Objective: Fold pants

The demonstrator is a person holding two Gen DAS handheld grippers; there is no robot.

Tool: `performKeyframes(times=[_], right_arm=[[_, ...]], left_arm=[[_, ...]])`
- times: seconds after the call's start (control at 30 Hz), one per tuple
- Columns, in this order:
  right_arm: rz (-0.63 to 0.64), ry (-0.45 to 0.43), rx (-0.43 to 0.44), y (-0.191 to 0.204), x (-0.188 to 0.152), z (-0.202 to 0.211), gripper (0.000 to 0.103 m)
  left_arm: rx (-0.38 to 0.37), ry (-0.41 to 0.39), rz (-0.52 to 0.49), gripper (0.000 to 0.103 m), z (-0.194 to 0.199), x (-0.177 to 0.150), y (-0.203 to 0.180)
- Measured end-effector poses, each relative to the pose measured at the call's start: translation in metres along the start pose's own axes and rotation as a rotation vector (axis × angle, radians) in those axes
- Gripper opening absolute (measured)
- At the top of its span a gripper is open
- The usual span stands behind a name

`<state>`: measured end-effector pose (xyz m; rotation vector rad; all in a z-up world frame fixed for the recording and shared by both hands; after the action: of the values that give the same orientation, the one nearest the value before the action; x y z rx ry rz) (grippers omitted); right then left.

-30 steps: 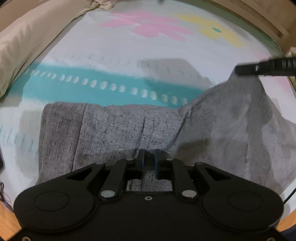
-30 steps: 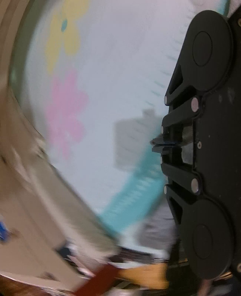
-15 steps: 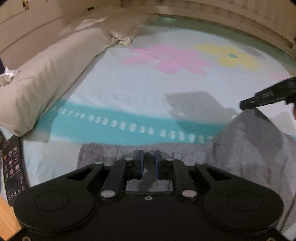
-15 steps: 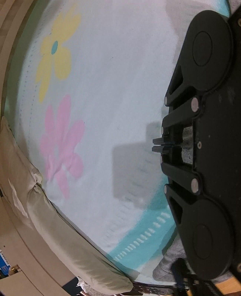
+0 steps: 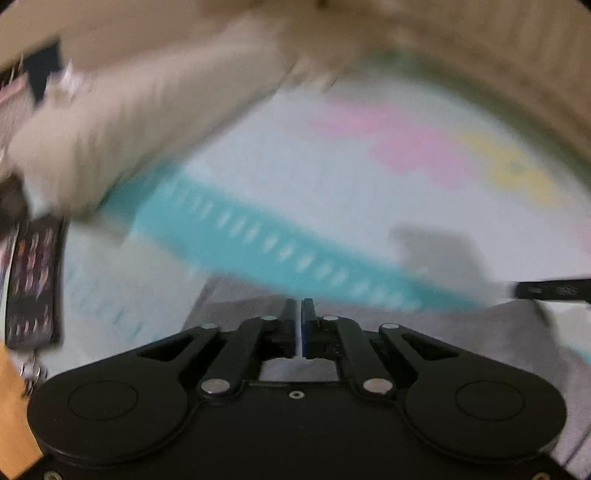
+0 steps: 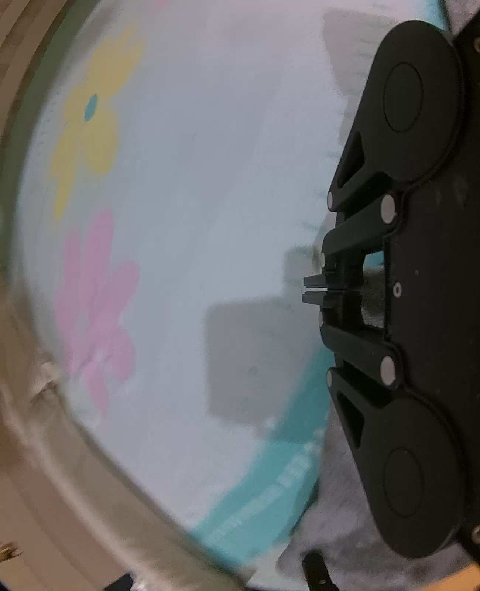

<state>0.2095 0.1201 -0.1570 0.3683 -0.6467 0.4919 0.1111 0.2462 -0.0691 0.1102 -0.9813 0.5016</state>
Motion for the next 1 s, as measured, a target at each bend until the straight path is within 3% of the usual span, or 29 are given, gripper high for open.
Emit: performKeyframes(times=[0.07,0.1,0.2,0.27,0.3,0.37,0.47,0.6,0.7,0.8,0.9,0.93,1.0], right_arm=[[-0.035,-0.075,0.027,0.000,0.014,0.013,0.016],[-0.051,-0.109,0.043,-0.002,0.021,0.021,0.022],[-0.062,-0.124,0.112,-0.009,0.029,0.039,0.024],[-0.044,-0.093,0.126,-0.017,0.022,0.045,0.024],[-0.032,-0.080,0.110,-0.021,0.018,0.048,0.024],[-0.016,-0.049,0.085,-0.033,0.008,0.052,0.025],[-0.005,0.005,0.074,-0.052,-0.005,0.053,0.025],[0.026,0.028,0.059,-0.067,-0.018,0.058,0.025],[0.037,0.046,0.093,-0.062,-0.024,0.061,0.025],[0.093,0.097,0.113,-0.056,-0.041,0.063,0.023],[0.196,0.183,0.018,-0.068,-0.071,0.056,0.022],[0.218,0.182,-0.020,-0.076,-0.079,0.057,0.014],[0.215,0.155,-0.033,-0.086,-0.081,0.065,0.013]], left_arm=[[-0.132,-0.023,-0.036,0.010,0.015,-0.003,-0.026],[-0.189,-0.007,-0.047,0.011,0.020,-0.009,-0.038],[-0.316,0.078,-0.136,0.015,0.025,-0.036,-0.071],[-0.327,0.199,-0.294,0.021,0.019,-0.065,-0.084],[-0.289,0.272,-0.356,0.020,0.015,-0.083,-0.081],[-0.286,0.204,-0.365,0.020,0.024,-0.094,-0.075],[-0.271,0.193,-0.470,0.018,0.036,-0.095,-0.087],[-0.284,0.177,-0.288,0.019,0.035,-0.073,-0.090],[-0.210,0.114,-0.236,0.019,0.029,-0.057,-0.074],[-0.175,0.181,-0.193,0.019,0.012,-0.061,-0.050],[-0.155,0.193,-0.149,0.012,0.006,-0.059,-0.032],[-0.113,0.194,-0.126,0.011,0.005,-0.055,-0.024],[-0.069,0.212,-0.035,0.012,0.002,-0.050,-0.010]])
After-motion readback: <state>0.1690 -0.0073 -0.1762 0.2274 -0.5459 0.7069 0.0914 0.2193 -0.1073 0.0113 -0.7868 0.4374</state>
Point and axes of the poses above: each gripper's, at about its wrist camera, not at the fingertips, and z roughly against the way its jaws point, y to its left, x to its top, the point moved 5 cm from there along -z, roughly the way its jaws point, and after that the axes turned 15 degrees about -y, right-handed, at the moved point
